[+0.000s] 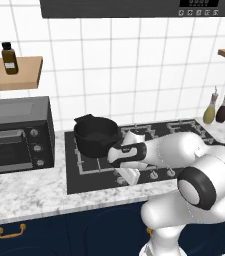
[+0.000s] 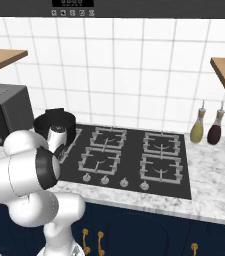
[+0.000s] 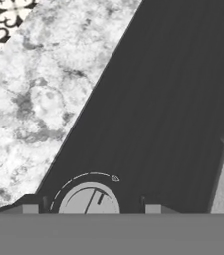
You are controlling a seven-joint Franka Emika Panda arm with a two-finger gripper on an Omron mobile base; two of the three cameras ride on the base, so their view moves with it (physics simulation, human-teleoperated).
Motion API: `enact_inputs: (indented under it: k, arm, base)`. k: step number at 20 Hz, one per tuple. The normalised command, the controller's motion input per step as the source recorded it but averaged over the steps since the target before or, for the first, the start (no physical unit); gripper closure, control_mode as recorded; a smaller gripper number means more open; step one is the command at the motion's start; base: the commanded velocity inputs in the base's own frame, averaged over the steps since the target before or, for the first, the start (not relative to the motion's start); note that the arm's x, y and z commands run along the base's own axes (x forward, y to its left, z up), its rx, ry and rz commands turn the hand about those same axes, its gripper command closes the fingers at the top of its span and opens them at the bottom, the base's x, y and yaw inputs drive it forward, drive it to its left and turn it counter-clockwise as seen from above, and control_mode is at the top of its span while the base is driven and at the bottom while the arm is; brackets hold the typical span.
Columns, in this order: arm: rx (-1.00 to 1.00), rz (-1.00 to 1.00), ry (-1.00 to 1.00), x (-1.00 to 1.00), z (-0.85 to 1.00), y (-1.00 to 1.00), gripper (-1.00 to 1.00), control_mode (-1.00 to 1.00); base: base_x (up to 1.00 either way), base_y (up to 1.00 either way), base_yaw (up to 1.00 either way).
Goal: Turn off the left burner of the stove.
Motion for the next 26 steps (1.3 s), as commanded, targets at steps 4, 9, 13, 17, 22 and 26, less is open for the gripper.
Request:
enact_inputs:
  k: [4, 9, 13, 17, 22, 26]
  arm:
    - [0.0, 0.0, -0.01, 0.0, 0.0, 0.0, 1.0, -1.0]
    - [0.0, 0.0, 0.0, 0.0, 0.0, 0.0, 1.0, -1.0]
    - [0.0, -0.11, 0.04, 0.0, 0.0, 0.0, 1.0, -1.0]
    - [0.0, -0.27, 0.14, 0.0, 0.0, 0.0, 1.0, -1.0]
    - [0.0, -0.4, 0.2, 0.0, 0.0, -0.01, 1.0, -1.0]
    - [0.0, -0.52, 0.23, 0.0, 0.0, -0.03, 1.0, -1.0]
  base:
    - [0.0, 0.0, 0.0]
    - [0.0, 0.0, 0.0]
    - [0.0, 0.0, 0.0]
    - [0.0, 0.0, 0.0]
    - [0.0, 0.0, 0.0]
    - [0.0, 0.0, 0.0]
